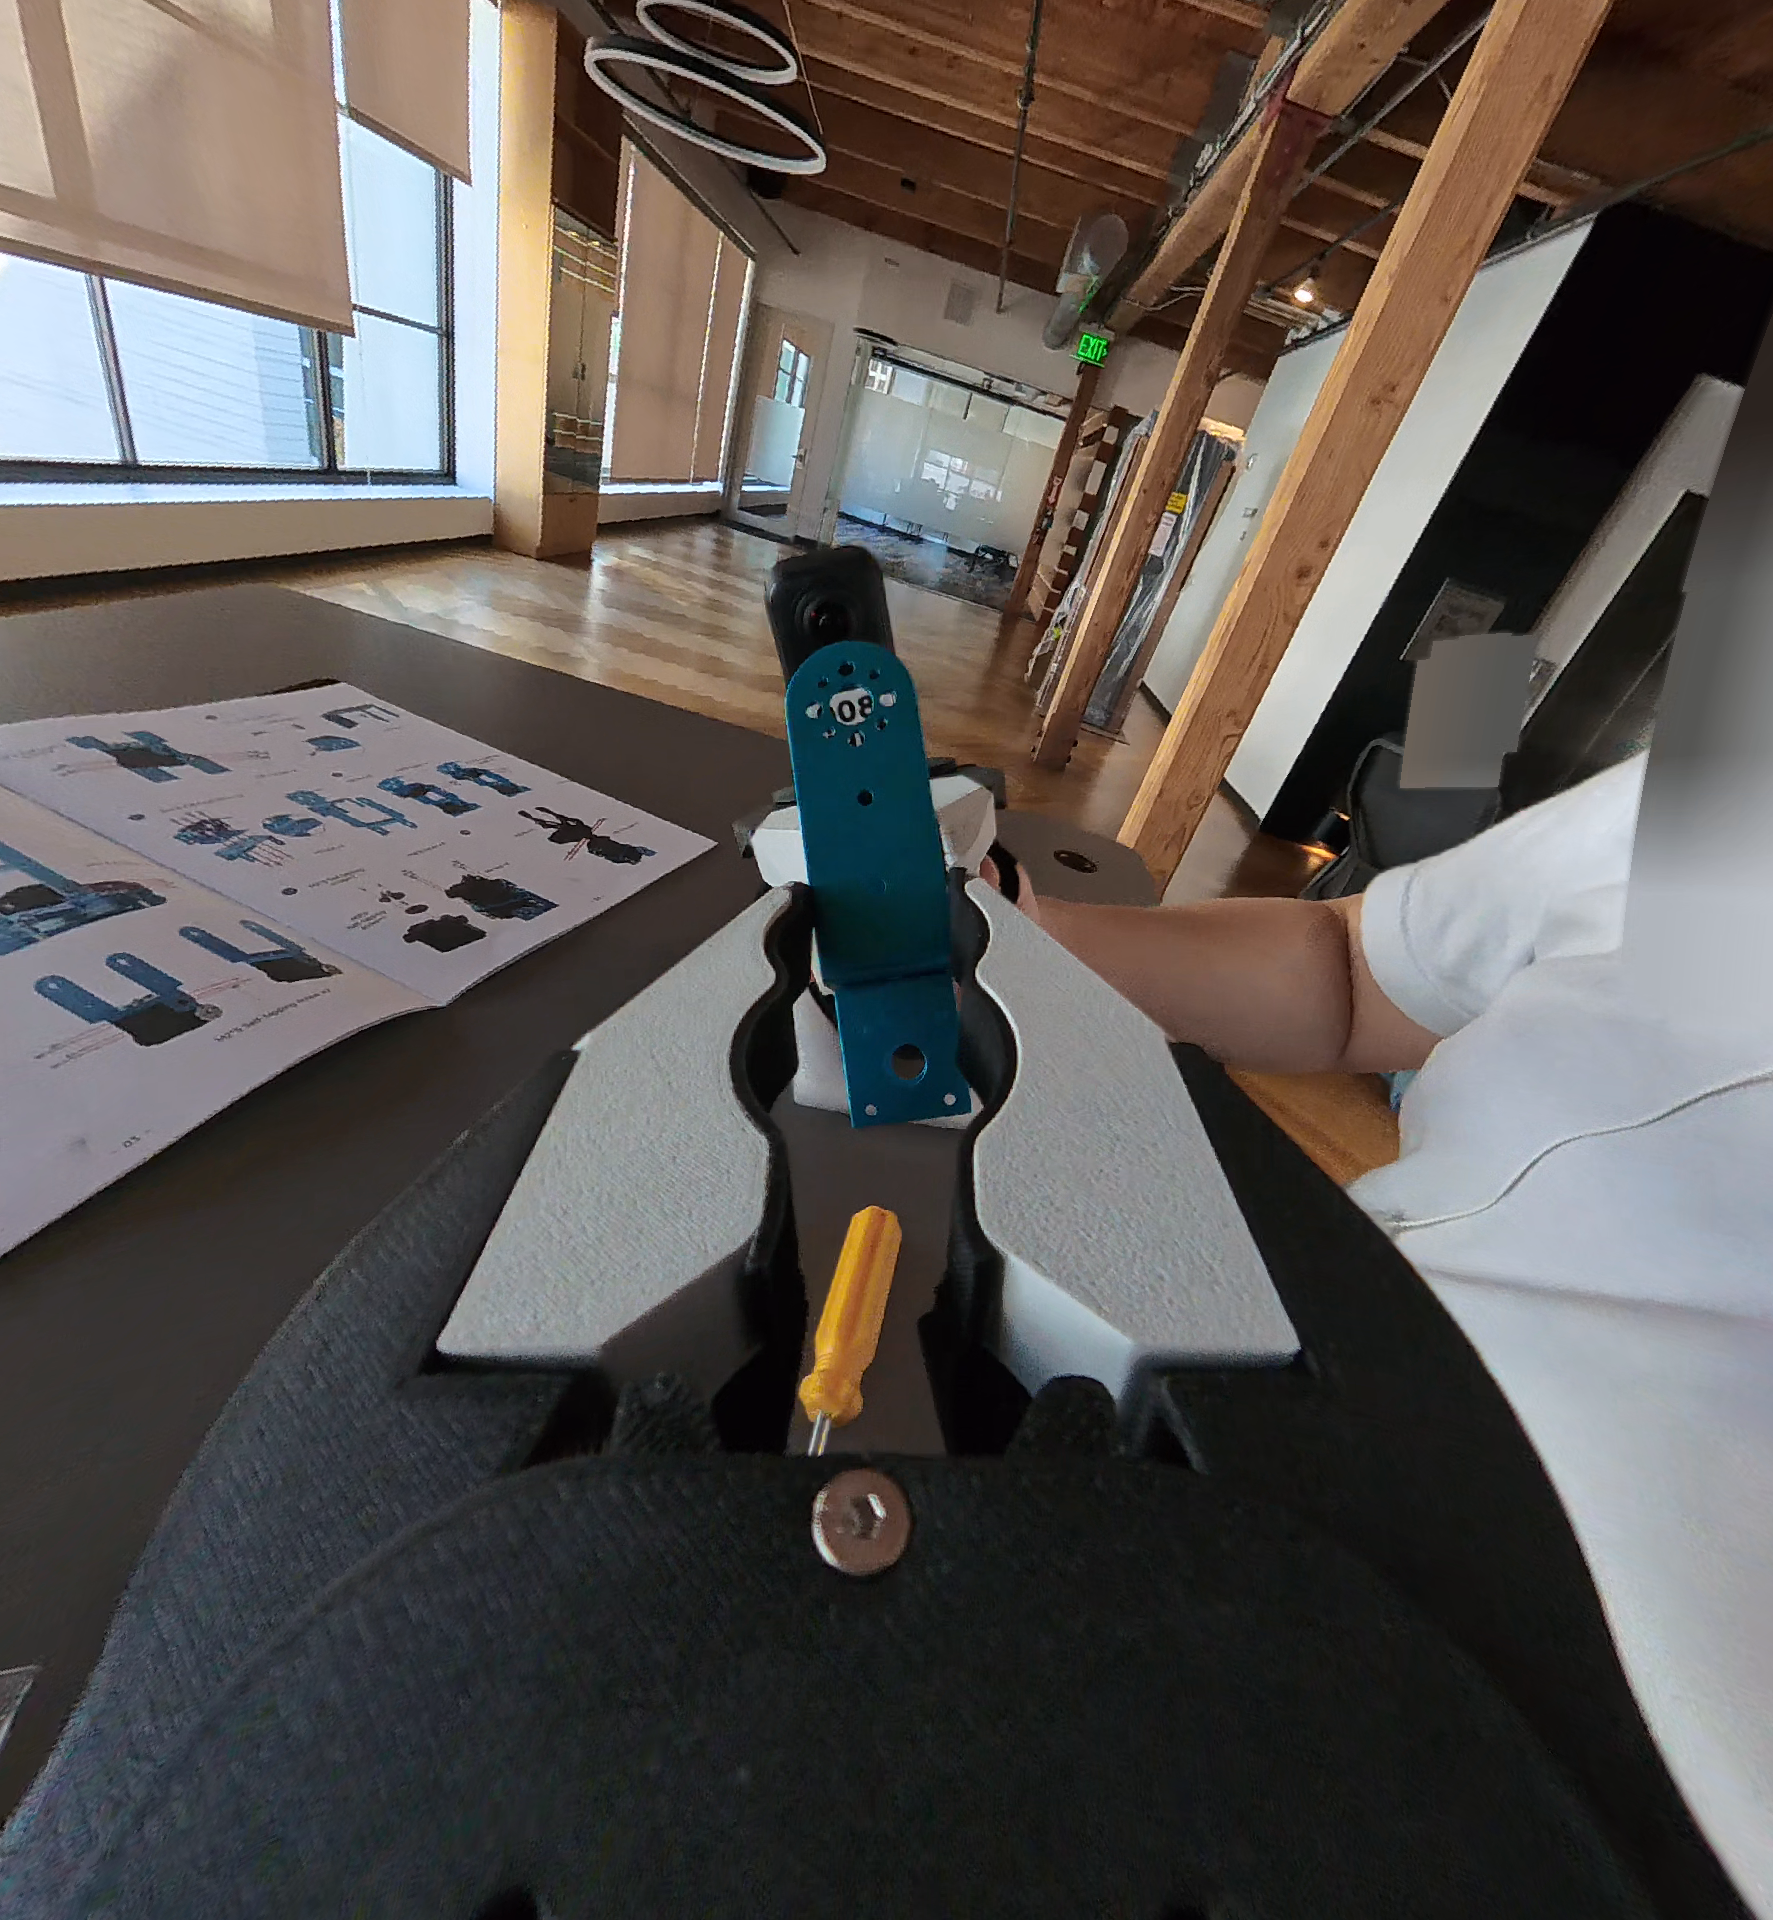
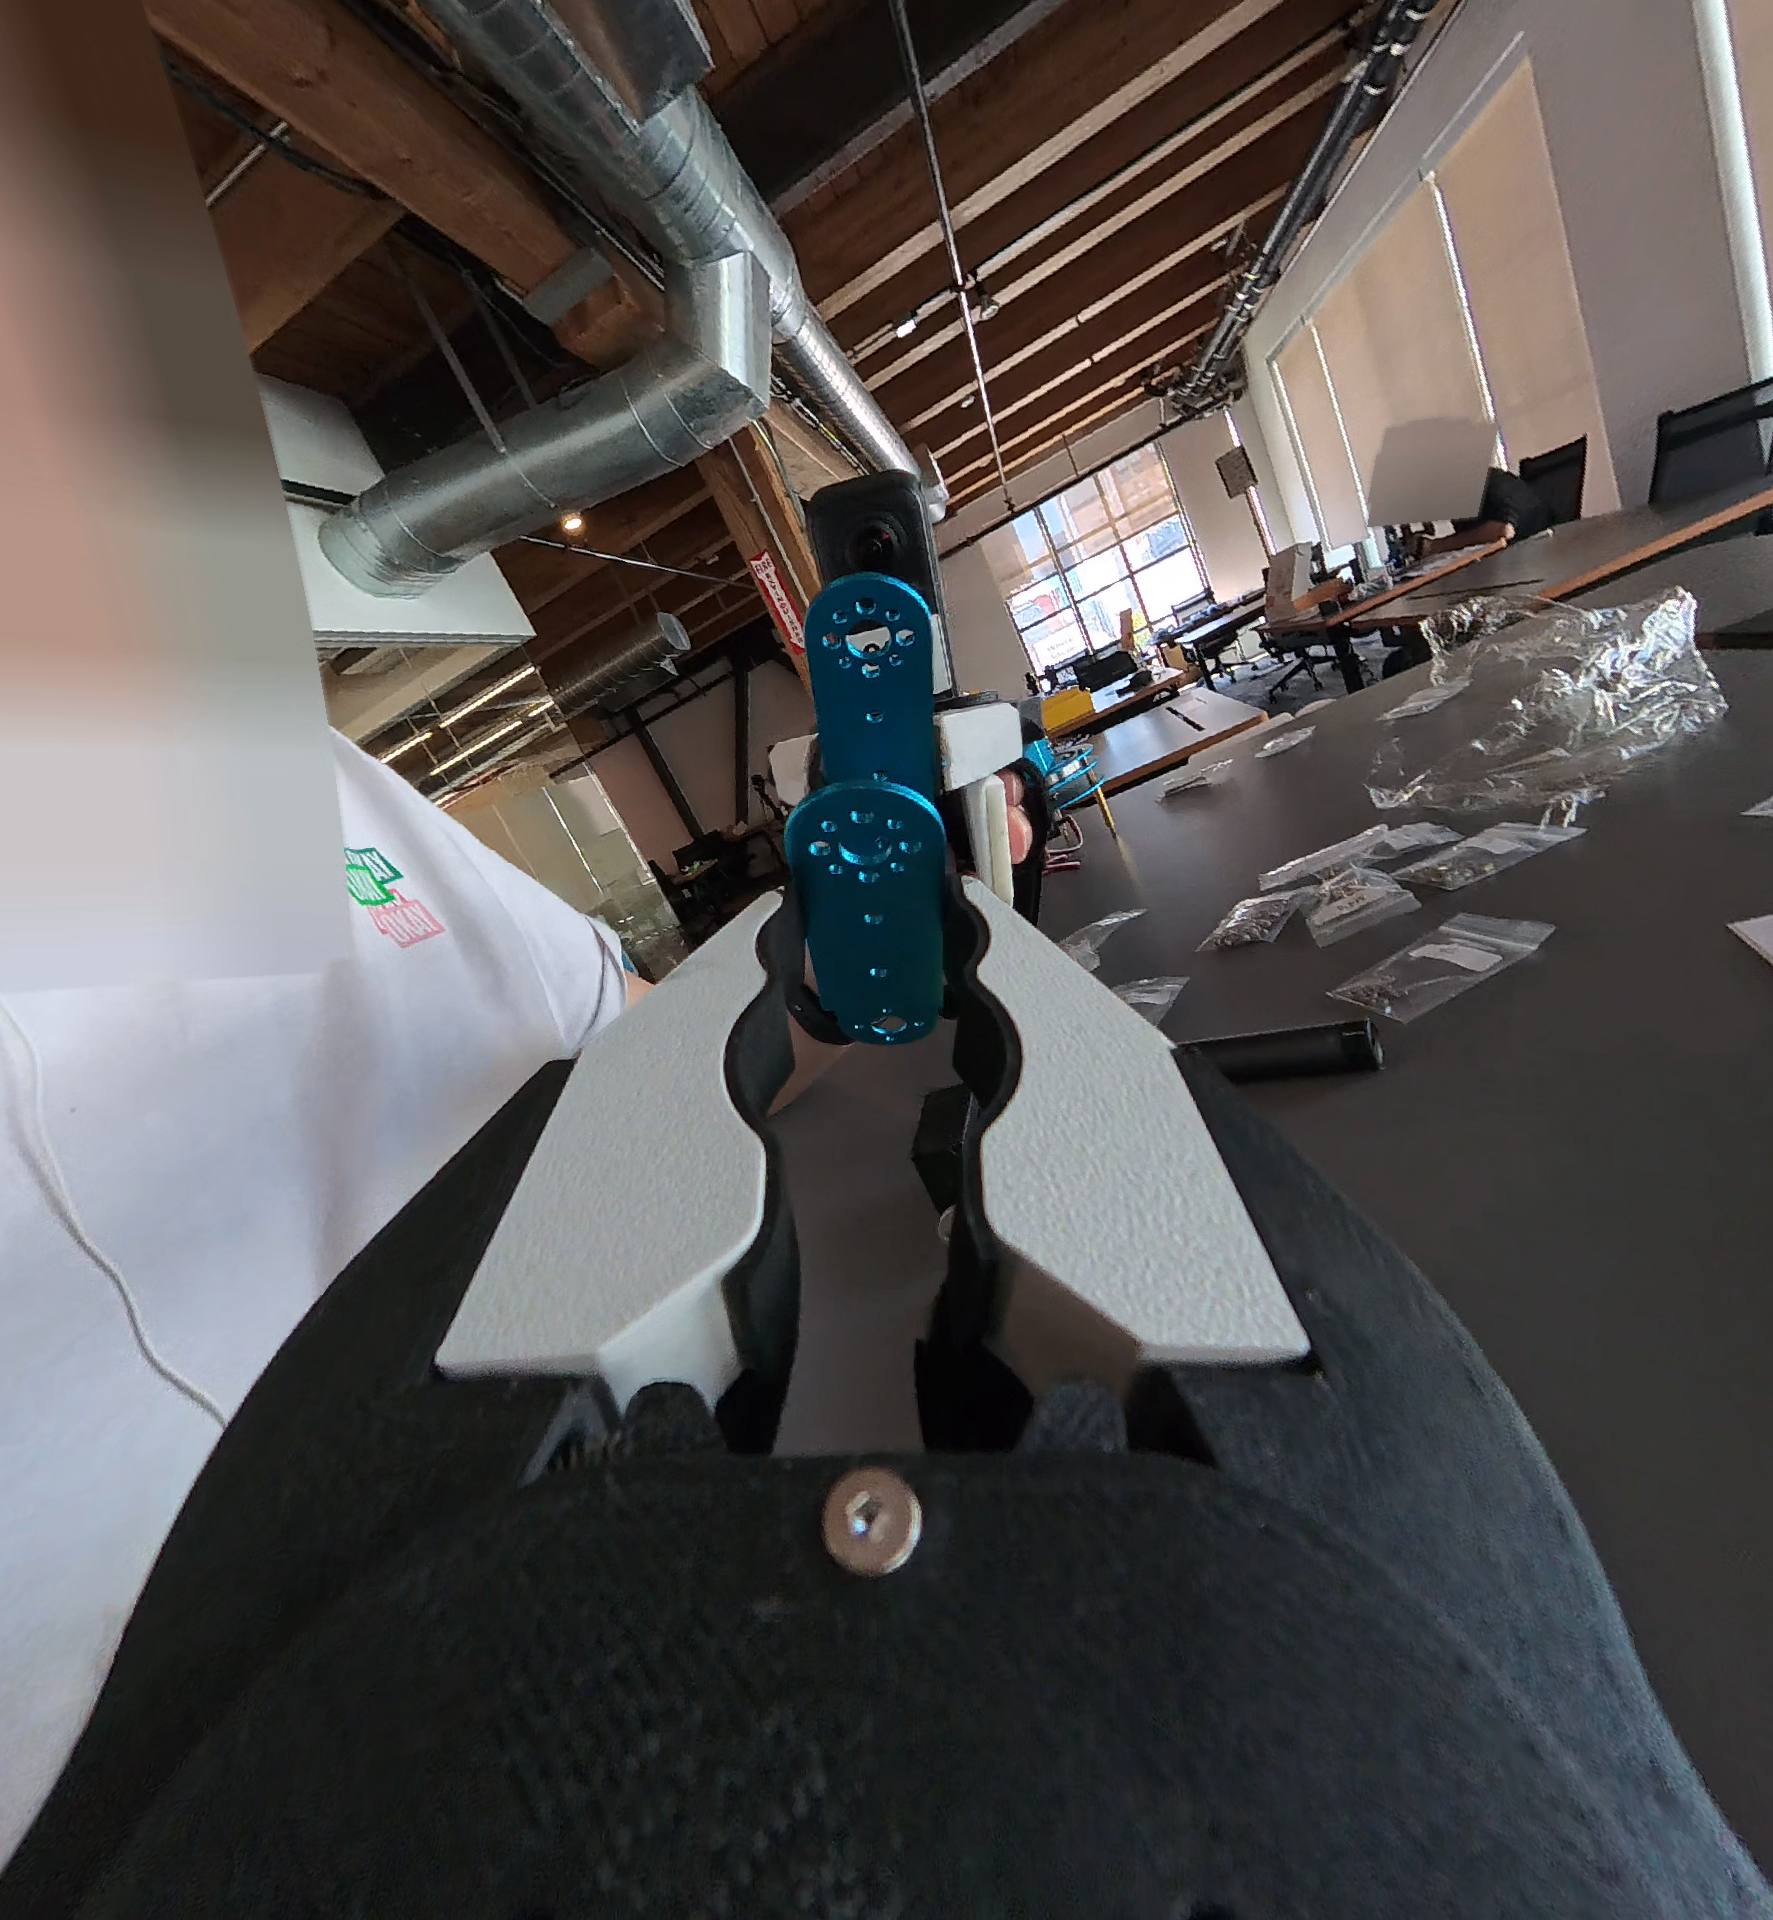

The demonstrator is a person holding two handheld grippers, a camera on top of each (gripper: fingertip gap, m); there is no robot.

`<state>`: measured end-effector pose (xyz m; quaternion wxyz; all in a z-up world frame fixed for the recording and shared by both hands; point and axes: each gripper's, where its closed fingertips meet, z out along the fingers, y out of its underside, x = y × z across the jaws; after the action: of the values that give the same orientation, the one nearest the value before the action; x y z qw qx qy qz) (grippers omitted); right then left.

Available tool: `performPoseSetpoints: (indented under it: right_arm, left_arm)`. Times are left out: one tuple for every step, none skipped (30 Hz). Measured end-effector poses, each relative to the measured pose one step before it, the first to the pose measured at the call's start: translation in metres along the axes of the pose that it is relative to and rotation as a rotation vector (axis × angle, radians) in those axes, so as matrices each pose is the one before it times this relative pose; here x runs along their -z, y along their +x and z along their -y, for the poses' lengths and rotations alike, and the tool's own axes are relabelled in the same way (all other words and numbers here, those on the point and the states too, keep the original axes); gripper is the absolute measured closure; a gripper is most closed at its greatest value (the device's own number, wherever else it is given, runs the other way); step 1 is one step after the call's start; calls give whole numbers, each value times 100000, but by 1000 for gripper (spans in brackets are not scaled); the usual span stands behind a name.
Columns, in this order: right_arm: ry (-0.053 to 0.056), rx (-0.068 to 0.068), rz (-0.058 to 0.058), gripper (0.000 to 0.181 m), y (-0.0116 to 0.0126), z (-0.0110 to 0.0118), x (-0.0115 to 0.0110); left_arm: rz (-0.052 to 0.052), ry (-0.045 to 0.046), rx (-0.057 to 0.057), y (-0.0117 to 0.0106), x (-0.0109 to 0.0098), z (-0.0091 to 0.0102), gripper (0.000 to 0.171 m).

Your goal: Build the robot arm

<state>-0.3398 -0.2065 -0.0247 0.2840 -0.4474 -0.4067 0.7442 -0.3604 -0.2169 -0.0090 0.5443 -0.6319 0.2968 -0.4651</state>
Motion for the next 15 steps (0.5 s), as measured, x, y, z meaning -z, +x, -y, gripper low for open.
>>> performPoseSetpoints:
  right_arm:
    - [395,86,728,155,-43,33,0]
    - [473,276,695,154,-50,57,4]
    - [372,509,484,155,-54,49,-3]
    - [128,628,500,154,-104,38,-6]
    - [-67,828,342,155,-135,3,-27]
    - [-330,704,-39,155,-101,-28,-48]
    - [-388,-379,-620,155,23,-62,-47]
    - [-377,-1368,-839,155,122,-79,-21]
    - [-400,-1631,-952,155,185,-98,-30]
    - [-169,-1956,-1089,155,213,-58,-11]
    - [-1,-1653,-1004,155,209,-15,12]
    - [56,-846,-1031,155,199,2,39]
    - [31,-343,-1010,155,161,21,51]
    - [-182,-324,-1087,155,169,-6,41]
    - [-149,-448,-1081,155,168,-10,32]
  left_arm:
    - [815,-574,-1626,93,4,-2,146]
    - [760,-517,-1692,90,-11,13,146]
    - [646,-503,-1628,83,-8,6,146]
    - [165,-243,-980,113,-5,23,146]
    - [-559,220,303,130,7,65,146]
    - [-1170,667,1853,94,19,98,146]
    - [-1207,722,3220,-19,39,62,146]
    - [-1173,428,4096,-136,43,-20,146]
    - [-988,335,3952,-207,59,-41,146]
    - [-541,351,3044,-247,70,-49,146]
    - [-321,-29,2437,-258,64,-114,146]
    - [-296,-415,2149,-250,49,-152,146]
    - [-297,-375,1860,-208,28,-144,147]
    - [-205,-295,1644,-202,16,-133,147]
    - [-20,-179,1400,-214,9,-116,147]
